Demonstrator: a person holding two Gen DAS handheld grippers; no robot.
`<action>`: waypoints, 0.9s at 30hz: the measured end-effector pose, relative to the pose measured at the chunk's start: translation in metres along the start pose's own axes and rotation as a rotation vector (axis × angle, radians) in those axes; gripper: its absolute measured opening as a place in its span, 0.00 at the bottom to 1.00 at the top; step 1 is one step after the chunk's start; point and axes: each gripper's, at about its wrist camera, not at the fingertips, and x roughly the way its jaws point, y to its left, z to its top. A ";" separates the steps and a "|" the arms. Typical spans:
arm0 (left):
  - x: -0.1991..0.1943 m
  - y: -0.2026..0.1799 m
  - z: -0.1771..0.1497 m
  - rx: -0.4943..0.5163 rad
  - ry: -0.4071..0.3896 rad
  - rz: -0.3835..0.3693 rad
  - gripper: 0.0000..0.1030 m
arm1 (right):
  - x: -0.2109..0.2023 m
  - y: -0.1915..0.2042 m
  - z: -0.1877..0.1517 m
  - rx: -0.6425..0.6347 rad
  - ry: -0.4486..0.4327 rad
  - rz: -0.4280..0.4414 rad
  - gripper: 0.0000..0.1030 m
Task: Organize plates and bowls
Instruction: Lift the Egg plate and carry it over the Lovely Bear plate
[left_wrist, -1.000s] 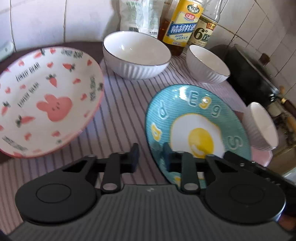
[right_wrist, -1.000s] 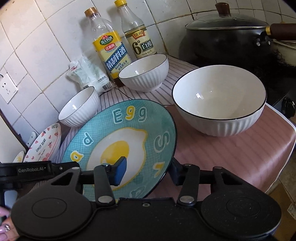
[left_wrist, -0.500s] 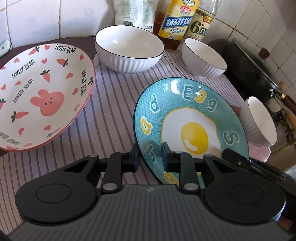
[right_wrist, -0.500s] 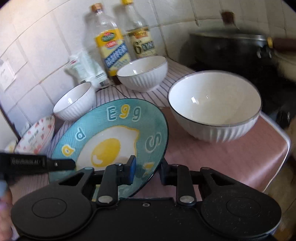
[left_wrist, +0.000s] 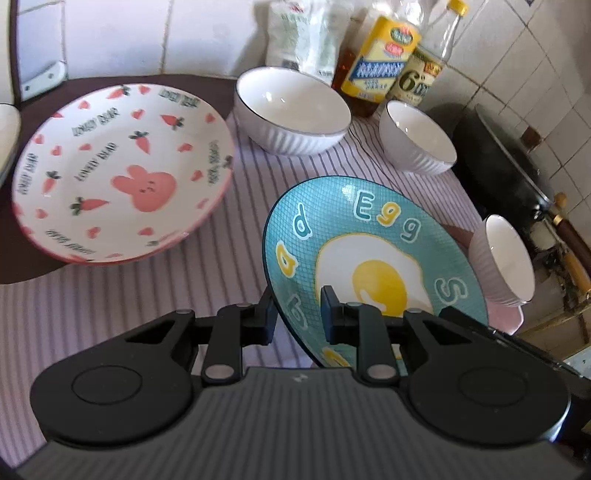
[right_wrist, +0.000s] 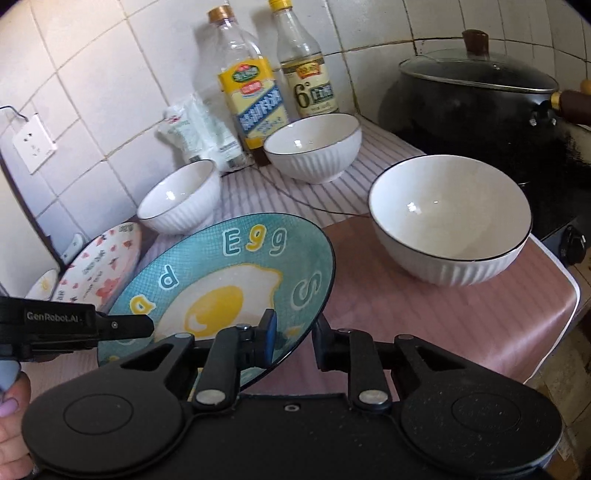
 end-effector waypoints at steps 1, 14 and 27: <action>-0.006 0.001 0.000 -0.002 -0.005 -0.002 0.21 | -0.002 0.002 0.000 -0.002 0.005 0.013 0.25; -0.085 0.020 -0.002 -0.024 -0.091 0.054 0.21 | -0.036 0.056 0.008 -0.052 -0.030 0.103 0.25; -0.153 0.058 0.006 -0.054 -0.194 0.097 0.21 | -0.055 0.119 0.020 -0.123 -0.063 0.204 0.25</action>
